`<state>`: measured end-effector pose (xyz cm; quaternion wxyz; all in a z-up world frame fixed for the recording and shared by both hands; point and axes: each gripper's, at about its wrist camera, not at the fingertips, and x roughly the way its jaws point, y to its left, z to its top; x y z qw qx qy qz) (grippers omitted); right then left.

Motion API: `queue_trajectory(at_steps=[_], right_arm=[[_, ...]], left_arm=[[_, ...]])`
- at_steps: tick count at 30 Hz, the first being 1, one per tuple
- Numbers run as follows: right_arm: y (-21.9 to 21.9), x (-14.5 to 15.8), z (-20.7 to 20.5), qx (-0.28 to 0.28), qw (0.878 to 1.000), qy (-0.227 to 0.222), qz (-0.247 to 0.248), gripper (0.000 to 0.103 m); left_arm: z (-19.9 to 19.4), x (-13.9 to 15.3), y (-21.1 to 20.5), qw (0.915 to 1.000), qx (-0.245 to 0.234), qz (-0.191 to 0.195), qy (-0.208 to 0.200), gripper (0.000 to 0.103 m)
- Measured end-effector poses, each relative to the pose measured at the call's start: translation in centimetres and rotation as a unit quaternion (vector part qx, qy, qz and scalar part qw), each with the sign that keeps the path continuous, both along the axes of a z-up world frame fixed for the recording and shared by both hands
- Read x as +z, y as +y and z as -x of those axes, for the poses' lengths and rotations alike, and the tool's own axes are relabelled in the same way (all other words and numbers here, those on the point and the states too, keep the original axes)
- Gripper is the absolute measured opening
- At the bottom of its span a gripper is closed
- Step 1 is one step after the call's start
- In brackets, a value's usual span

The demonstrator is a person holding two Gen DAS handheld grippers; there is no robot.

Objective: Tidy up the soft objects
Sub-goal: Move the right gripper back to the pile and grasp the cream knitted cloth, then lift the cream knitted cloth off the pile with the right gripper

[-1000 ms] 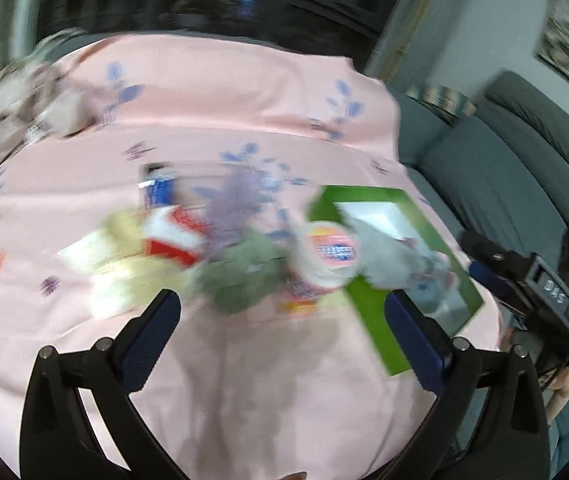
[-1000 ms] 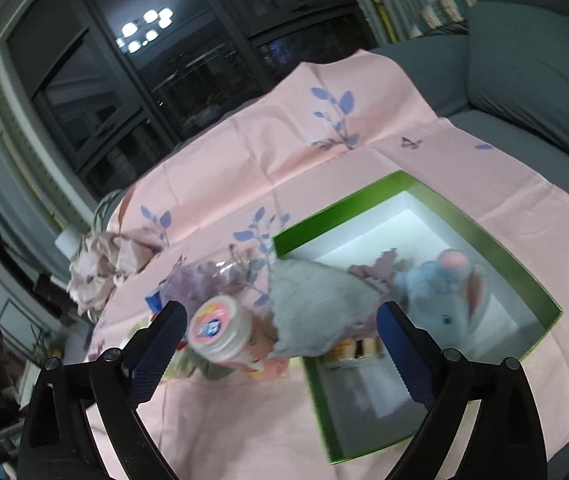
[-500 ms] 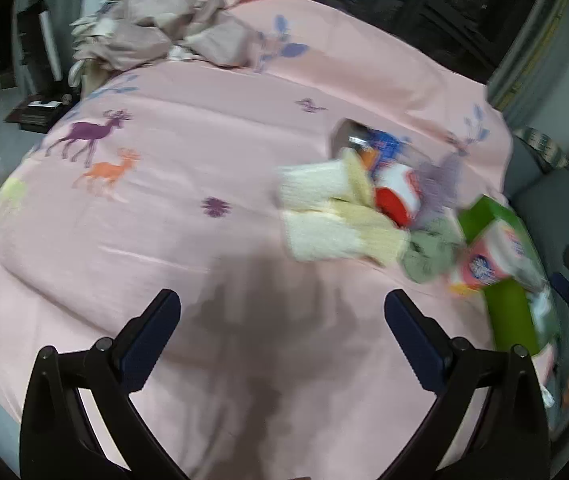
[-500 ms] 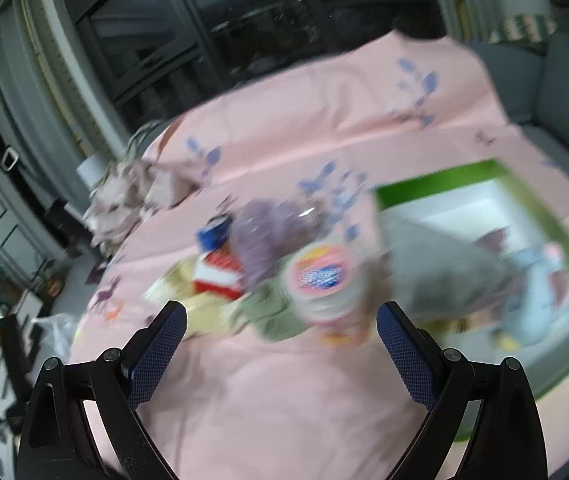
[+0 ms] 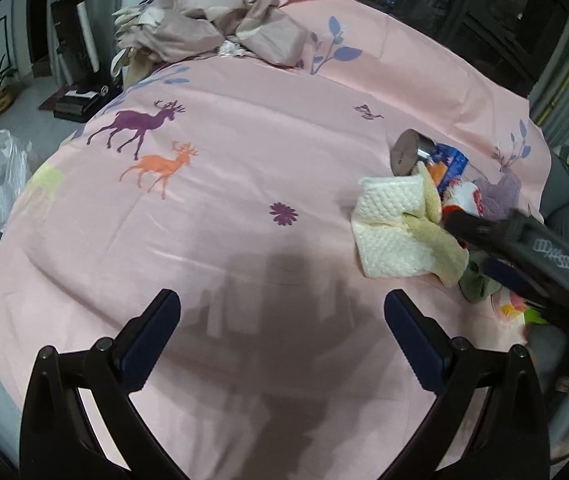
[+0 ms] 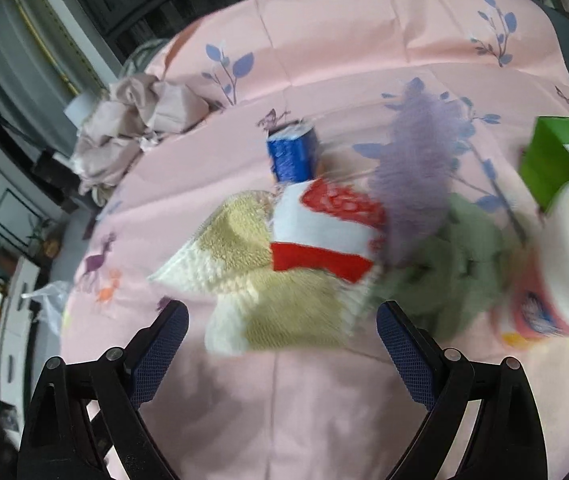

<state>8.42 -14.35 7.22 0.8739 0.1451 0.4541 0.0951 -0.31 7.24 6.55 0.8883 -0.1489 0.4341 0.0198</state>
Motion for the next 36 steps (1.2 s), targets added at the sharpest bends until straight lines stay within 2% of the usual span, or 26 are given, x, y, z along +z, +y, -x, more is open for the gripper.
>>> queue_trajectory(at_steps=[3,6,8,9,10,12,15,20,26,30,36], right_arm=[[1.9,-1.6,-1.2,0.007,0.999,0.01,0.039,0.096],[2.7,-2.6,-1.5,0.0,0.997,0.002,0.08,0.09],[2.8,-2.7,-1.3,-0.014,0.995,-0.013,0.093,0.082],[2.8,-2.8,-1.2,-0.017,0.994,-0.021,0.104,0.07],[2.9,-2.7,-1.2,-0.019,0.993,-0.026,0.117,0.051],[2.9,-2.8,-1.4,-0.017,0.988,-0.032,0.147,0.034],[2.3,-2.1,-0.8,0.003,0.99,-0.035,0.134,0.021],[0.6,1.1,2.4,0.046,0.997,-0.04,0.057,0.02],[-1.0,4.9,7.6,0.085,0.993,-0.073,0.034,0.02],[-1.1,5.8,9.6,0.118,0.99,-0.063,0.032,0.02],[-0.5,4.7,10.2,0.183,0.982,-0.024,-0.027,0.02]], left_arm=[[0.1,0.1,0.7,0.9999,0.012,-0.001,0.0,0.102],[0.3,0.4,1.3,0.9998,0.02,0.005,-0.004,0.102],[0.3,0.5,1.3,0.9997,0.021,0.008,-0.005,0.102],[0.3,0.5,1.3,0.9997,0.021,0.009,-0.005,0.102],[0.3,0.6,1.2,0.9997,0.021,0.009,-0.007,0.102],[0.4,0.8,1.0,0.9998,0.018,0.009,-0.01,0.101],[0.7,1.0,0.6,0.9998,0.009,0.006,-0.019,0.101],[0.7,1.2,0.6,0.9995,0.013,-0.013,-0.027,0.102],[0.9,1.4,1.1,0.9994,0.022,-0.006,-0.026,0.101],[0.9,1.3,1.2,0.9994,0.023,-0.004,-0.024,0.101],[0.9,1.3,1.2,0.9995,0.022,0.004,-0.022,0.101]])
